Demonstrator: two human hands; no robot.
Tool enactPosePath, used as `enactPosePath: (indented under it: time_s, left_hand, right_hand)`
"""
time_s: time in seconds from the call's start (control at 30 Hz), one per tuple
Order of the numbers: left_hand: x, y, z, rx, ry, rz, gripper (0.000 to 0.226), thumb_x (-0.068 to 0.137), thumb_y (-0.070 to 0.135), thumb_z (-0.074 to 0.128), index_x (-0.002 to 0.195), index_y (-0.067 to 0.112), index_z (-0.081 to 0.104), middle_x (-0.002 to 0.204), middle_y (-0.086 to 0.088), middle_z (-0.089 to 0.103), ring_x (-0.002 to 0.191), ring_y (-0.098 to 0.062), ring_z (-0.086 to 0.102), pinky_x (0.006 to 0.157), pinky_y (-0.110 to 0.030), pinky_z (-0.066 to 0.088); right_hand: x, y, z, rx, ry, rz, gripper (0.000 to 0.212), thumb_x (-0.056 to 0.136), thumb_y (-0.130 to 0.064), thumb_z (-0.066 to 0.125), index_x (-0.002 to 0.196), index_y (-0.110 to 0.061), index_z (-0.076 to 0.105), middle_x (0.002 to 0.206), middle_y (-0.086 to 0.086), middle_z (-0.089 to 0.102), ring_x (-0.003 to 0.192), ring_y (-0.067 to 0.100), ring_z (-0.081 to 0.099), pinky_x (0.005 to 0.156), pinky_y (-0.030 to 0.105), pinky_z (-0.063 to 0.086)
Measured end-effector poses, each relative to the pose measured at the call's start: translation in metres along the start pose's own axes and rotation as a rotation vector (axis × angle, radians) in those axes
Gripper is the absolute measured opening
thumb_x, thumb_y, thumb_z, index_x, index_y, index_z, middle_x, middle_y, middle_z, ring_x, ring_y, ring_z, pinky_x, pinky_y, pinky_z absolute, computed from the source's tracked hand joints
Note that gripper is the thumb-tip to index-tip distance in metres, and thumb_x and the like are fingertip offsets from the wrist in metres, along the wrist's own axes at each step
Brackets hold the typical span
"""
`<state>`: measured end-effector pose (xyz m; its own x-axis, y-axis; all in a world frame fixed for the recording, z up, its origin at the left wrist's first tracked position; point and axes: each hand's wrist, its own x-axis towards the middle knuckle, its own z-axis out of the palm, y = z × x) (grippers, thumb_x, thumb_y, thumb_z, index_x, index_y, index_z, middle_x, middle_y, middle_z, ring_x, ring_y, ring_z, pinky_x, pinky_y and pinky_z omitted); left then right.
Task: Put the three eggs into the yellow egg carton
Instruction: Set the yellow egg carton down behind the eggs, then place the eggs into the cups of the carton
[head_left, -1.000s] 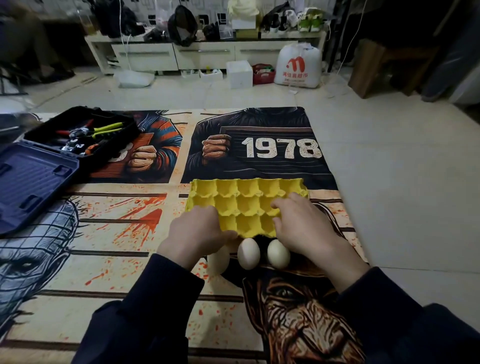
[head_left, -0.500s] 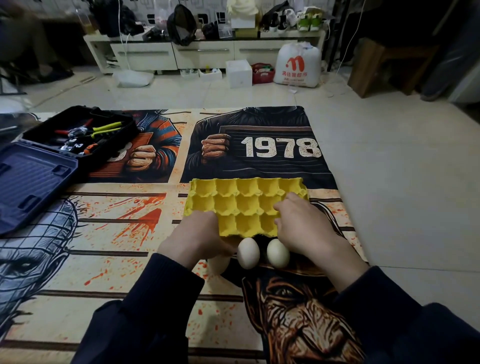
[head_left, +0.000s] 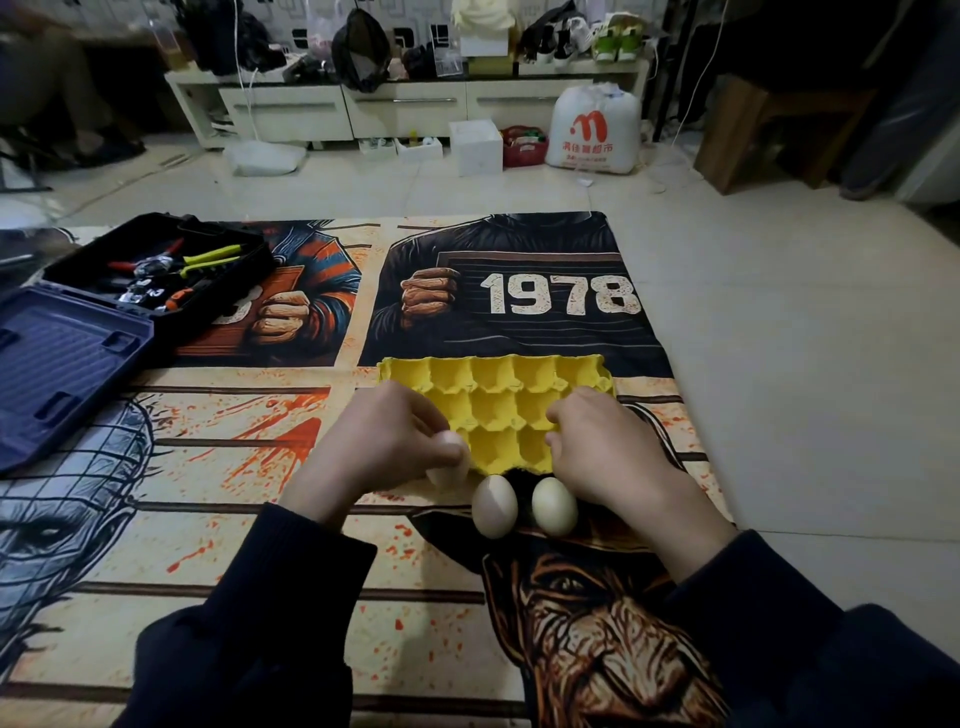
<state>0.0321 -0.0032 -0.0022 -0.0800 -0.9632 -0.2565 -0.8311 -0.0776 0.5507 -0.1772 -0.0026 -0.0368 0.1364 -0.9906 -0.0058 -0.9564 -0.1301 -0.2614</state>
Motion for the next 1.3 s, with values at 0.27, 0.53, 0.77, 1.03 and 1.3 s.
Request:
enactPosePath:
  time_s: [0.27, 0.53, 0.77, 1.03, 1.3]
  left_hand:
    - [0.003, 0.003, 0.017, 0.071, 0.148, 0.012, 0.031, 0.085, 0.030, 0.073, 0.107, 0.009, 0.079, 0.105, -0.010, 0.077, 0.092, -0.027, 0.070, 0.083, -0.046, 0.062]
    - [0.009, -0.002, 0.027, 0.144, 0.137, -0.010, 0.035, 0.084, 0.032, 0.073, 0.111, 0.011, 0.078, 0.113, -0.014, 0.076, 0.101, -0.037, 0.070, 0.086, -0.048, 0.062]
    - [0.006, 0.010, 0.040, 0.197, 0.034, 0.127, 0.038, 0.075, 0.061, 0.074, 0.086, 0.024, 0.074, 0.090, -0.002, 0.076, 0.083, -0.022, 0.071, 0.075, -0.042, 0.062]
    - [0.000, 0.015, 0.052, 0.332, -0.067, 0.137, 0.038, 0.073, 0.054, 0.074, 0.095, 0.023, 0.074, 0.100, -0.006, 0.073, 0.091, -0.029, 0.069, 0.079, -0.041, 0.062]
    - [-0.006, 0.020, 0.045, 0.207, -0.261, 0.179, 0.034, 0.077, 0.038, 0.074, 0.108, 0.024, 0.079, 0.107, -0.008, 0.077, 0.098, -0.025, 0.071, 0.084, -0.041, 0.062]
  right_hand:
    - [0.000, 0.000, 0.001, 0.018, 0.021, 0.006, 0.017, 0.089, -0.022, 0.065, 0.105, -0.016, 0.068, 0.104, 0.004, 0.060, 0.093, 0.024, 0.056, 0.064, 0.031, 0.038]
    - [-0.001, -0.002, -0.002, 0.018, 0.025, 0.013, 0.024, 0.091, -0.029, 0.063, 0.111, -0.016, 0.068, 0.111, 0.005, 0.061, 0.099, 0.025, 0.057, 0.066, 0.030, 0.036]
    - [-0.003, -0.004, -0.005, 0.038, 0.023, 0.013, 0.023, 0.092, -0.027, 0.064, 0.112, -0.016, 0.068, 0.110, 0.005, 0.062, 0.095, 0.022, 0.058, 0.064, 0.028, 0.037]
    - [-0.004, -0.005, -0.006, 0.052, 0.021, 0.017, 0.022, 0.092, -0.028, 0.064, 0.110, -0.017, 0.069, 0.109, 0.004, 0.063, 0.092, 0.020, 0.057, 0.064, 0.027, 0.035]
    - [-0.004, -0.003, -0.006, 0.053, 0.013, 0.011, 0.022, 0.091, -0.029, 0.065, 0.109, -0.016, 0.069, 0.110, 0.004, 0.062, 0.096, 0.022, 0.058, 0.065, 0.028, 0.036]
